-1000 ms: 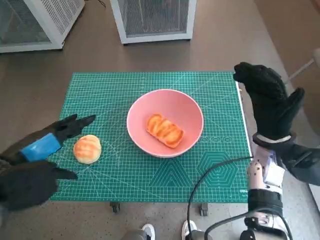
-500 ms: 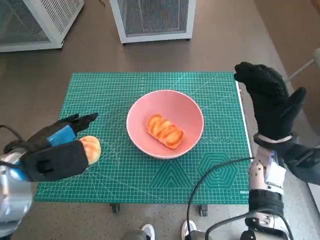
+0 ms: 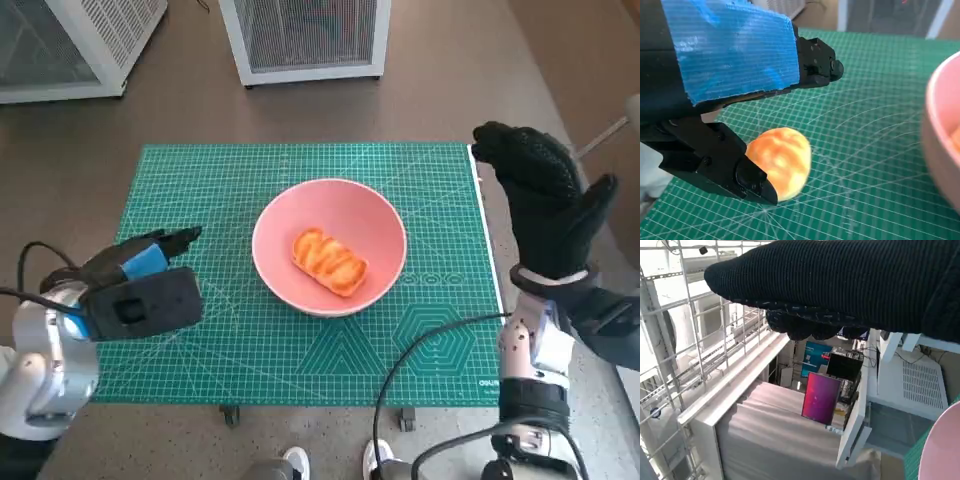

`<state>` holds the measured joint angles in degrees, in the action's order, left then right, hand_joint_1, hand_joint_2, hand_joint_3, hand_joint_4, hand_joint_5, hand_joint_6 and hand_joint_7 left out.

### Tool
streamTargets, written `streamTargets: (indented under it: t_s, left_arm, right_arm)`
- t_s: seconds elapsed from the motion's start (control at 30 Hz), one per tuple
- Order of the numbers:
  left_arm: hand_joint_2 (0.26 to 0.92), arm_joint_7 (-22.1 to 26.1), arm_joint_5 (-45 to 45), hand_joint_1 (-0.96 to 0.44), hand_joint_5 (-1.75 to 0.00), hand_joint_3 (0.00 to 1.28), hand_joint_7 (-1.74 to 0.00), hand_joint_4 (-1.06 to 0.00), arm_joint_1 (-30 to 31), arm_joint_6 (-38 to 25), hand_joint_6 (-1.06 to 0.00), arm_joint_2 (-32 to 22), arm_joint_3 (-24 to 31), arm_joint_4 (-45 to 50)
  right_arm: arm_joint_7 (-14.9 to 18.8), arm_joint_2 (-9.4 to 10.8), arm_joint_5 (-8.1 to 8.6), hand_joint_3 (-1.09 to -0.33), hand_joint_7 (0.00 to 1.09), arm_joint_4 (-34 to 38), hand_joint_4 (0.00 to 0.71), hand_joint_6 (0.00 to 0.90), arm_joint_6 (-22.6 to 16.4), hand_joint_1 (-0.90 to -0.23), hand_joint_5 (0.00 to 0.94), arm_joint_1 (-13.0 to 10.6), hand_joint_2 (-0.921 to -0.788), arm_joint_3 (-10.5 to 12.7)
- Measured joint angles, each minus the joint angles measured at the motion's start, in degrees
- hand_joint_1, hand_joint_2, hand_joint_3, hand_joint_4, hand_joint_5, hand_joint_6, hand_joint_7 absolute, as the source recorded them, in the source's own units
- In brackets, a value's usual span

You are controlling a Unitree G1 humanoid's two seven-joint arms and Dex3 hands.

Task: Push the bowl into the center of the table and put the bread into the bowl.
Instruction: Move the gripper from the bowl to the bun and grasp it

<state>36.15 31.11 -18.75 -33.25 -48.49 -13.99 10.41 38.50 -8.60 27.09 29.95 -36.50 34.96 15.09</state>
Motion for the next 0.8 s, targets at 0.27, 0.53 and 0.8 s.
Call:
streamTargets:
  t_s: [0.27, 0.53, 0.8]
  left_arm:
    - [0.714, 0.5, 2.9, -0.06, -0.01, 0.01, -0.03, -0.16, -1.8, -0.9, -0.30, 1.4, -2.4, -3.6]
    - [0.736, 2.3, 5.3, -0.07, -0.02, 0.02, -0.05, -0.23, -2.8, -2.3, -0.40, 2.0, -4.5, -5.3]
    - [0.755, 2.6, 7.4, -0.06, -0.04, 0.02, -0.07, -0.41, -4.1, -2.9, -0.55, 3.3, -6.3, -8.0]
  right_arm:
    - [0.0, 0.0, -0.02, -0.784, 0.19, -0.6, 0.175, 0.133, 0.0, -0.672, 0.000, -0.1, -0.921, 0.1]
    - [0.0, 0.0, -0.05, -0.781, 0.18, -0.9, 0.175, 0.134, 0.0, -0.673, 0.000, -0.1, -0.921, 0.1]
    - [0.0, 0.0, -0.06, -0.780, 0.18, -0.9, 0.175, 0.137, 0.0, -0.674, 0.000, -0.1, -0.921, 0.1]
